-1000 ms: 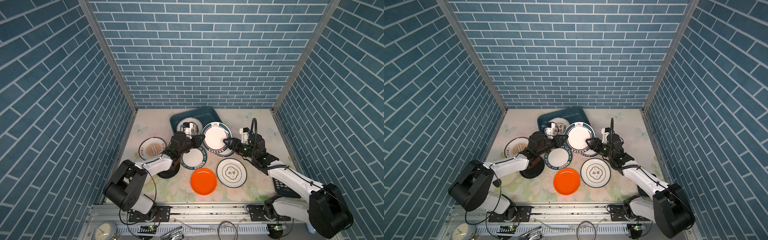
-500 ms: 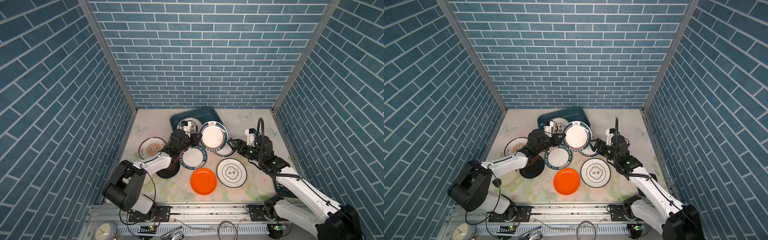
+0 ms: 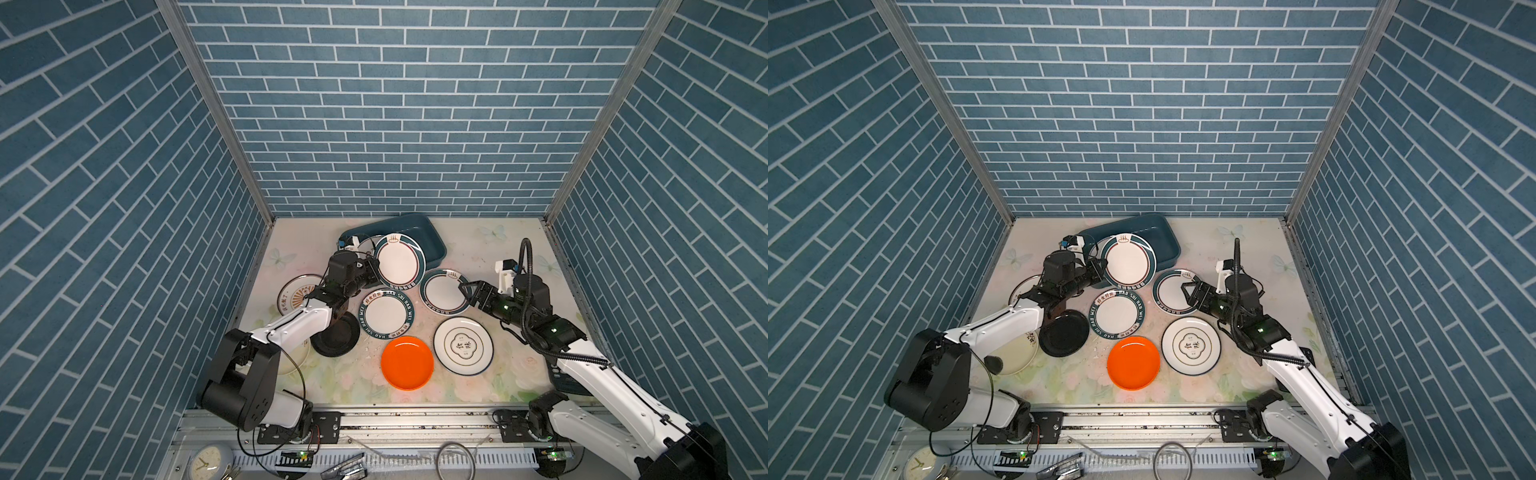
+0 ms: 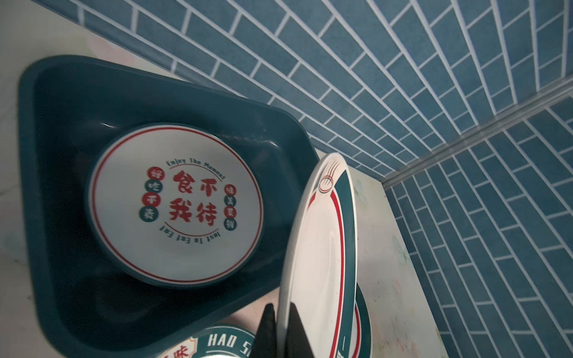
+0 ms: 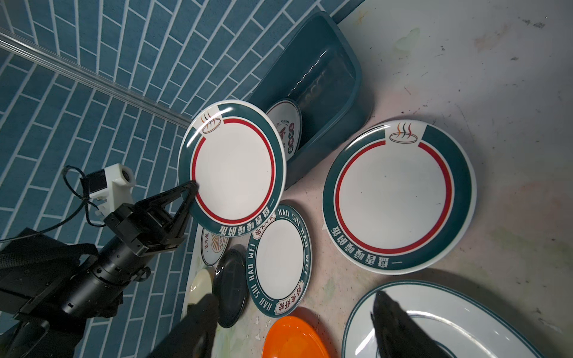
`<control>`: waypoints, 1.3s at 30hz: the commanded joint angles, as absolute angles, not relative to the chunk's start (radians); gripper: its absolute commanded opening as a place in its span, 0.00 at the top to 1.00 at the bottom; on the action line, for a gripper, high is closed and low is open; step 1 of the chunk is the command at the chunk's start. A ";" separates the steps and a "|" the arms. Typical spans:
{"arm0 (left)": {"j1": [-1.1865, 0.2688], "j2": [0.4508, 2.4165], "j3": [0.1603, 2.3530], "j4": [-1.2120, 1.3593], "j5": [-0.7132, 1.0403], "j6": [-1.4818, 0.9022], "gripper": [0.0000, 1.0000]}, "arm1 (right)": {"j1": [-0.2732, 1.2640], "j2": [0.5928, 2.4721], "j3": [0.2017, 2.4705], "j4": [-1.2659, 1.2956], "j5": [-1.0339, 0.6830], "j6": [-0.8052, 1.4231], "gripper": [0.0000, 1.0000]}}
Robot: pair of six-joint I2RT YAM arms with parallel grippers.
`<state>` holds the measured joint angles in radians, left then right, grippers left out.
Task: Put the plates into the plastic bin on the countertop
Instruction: 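Carry the plate into the teal bin with the left gripper and release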
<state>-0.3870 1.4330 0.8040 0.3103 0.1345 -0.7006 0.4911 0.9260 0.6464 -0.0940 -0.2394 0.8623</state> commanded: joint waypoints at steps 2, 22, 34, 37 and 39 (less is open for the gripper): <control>-0.328 1.407 0.876 0.255 0.076 -0.697 1.00 | 0.495 0.906 0.618 -0.074 -0.231 0.838 0.21; -0.265 1.708 1.202 0.042 -0.015 -0.572 1.00 | 0.495 0.833 0.553 -0.108 -0.192 0.810 0.22; -0.262 1.804 1.263 0.023 0.012 -0.581 1.00 | 0.494 0.802 0.523 -0.116 -0.164 0.802 0.23; -0.262 1.821 1.278 0.013 0.020 -0.583 0.94 | 0.493 0.802 0.521 -0.123 -0.160 0.801 0.23; -0.261 1.834 1.286 0.009 0.037 -0.583 0.86 | 0.492 0.798 0.519 -0.128 -0.153 0.801 0.23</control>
<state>-0.2687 1.8206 1.2457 0.0040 0.0132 -0.5846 0.4908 0.8158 0.5289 -0.1047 -0.1780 0.8310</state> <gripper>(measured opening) 0.120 0.771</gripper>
